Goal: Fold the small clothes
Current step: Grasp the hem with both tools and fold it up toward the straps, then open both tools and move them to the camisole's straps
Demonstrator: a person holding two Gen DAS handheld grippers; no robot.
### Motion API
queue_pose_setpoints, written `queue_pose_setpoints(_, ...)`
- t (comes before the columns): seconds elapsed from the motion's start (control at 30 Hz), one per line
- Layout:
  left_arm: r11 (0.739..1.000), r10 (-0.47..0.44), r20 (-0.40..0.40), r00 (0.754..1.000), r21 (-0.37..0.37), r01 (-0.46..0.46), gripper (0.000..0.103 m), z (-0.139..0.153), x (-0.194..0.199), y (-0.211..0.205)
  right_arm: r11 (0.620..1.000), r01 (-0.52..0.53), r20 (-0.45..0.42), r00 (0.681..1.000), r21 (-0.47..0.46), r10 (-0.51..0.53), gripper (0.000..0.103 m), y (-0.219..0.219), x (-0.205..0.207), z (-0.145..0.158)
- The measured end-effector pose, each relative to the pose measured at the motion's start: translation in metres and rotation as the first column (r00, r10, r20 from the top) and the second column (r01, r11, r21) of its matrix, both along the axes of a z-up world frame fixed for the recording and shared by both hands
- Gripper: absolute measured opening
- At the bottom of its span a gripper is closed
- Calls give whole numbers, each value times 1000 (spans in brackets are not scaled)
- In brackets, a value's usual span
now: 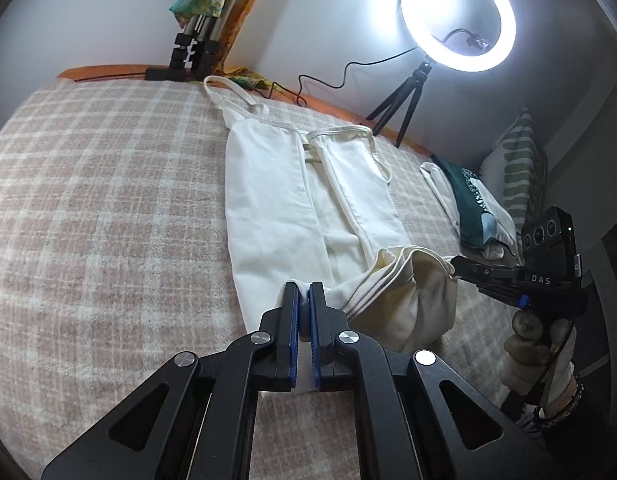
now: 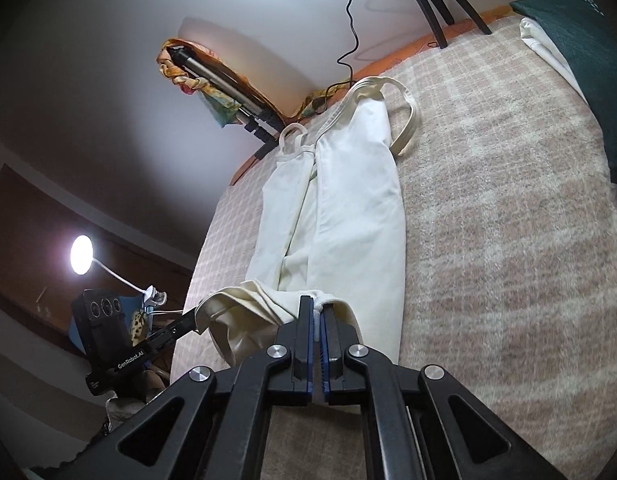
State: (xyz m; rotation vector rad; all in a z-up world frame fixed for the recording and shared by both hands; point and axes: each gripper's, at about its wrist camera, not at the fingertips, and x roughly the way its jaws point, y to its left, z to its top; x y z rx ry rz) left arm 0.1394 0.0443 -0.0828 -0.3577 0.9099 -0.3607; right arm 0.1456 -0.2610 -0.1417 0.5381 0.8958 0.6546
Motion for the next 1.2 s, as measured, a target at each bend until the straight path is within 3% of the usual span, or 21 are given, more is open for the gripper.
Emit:
queue_pose_setpoints(0.13, 1000, 22, -23, 999, -12, -22, 4, -7, 11, 3, 999, 15, 9, 1000, -45, -15, 0, 4, 10, 0)
queue_pose_setpoints(0.33, 996, 75, -54, 996, -39, -77, 8, -12, 23, 13, 999, 38, -22, 999, -32, -39, 2, -2, 21, -7)
queue_pose_setpoints(0.4, 994, 109, -60, 992, -18, -110, 14, -11, 24, 19, 998, 42, -23, 999, -44, -43, 7, -2, 22, -6)
queue_pose_setpoints(0.47, 991, 135, -50, 990, -19, -136, 18, -7, 20, 26, 998, 44, -10, 999, -51, -44, 28, -5, 20, -2)
queue_pose_setpoints(0.5, 990, 133, -35, 990, -33, -134, 18, -3, 16, 29, 997, 52, 13, 999, -56, -52, 30, -7, 17, 2)
queue_pose_setpoints(0.67, 1000, 31, 21, 999, -3, -31, 18, 3, -4, 16, 993, -30, 92, 995, -113, 41, 25, 1, -2, 16)
queue_pose_setpoints(0.77, 999, -41, 0, 999, 21, 41, 18, -6, -3, -3, 974, -129, 103, 983, -186, 150, 22, 23, -12, 12)
queue_pose_setpoints(0.87, 997, -73, -31, 997, 28, 74, 18, -16, 6, -15, 956, -170, 81, 978, -239, 194, 22, 44, -12, 0)
queue_pose_setpoints(1.1, 994, 5, -45, 999, 109, 0, 18, -30, 41, -12, 943, -71, 66, 993, -326, 98, 20, 46, 10, -13)
queue_pose_setpoints(1.2, 988, 56, -34, 998, 147, -51, 18, -30, 45, -4, 939, -19, 82, 995, -343, 50, 29, 37, 15, -7)
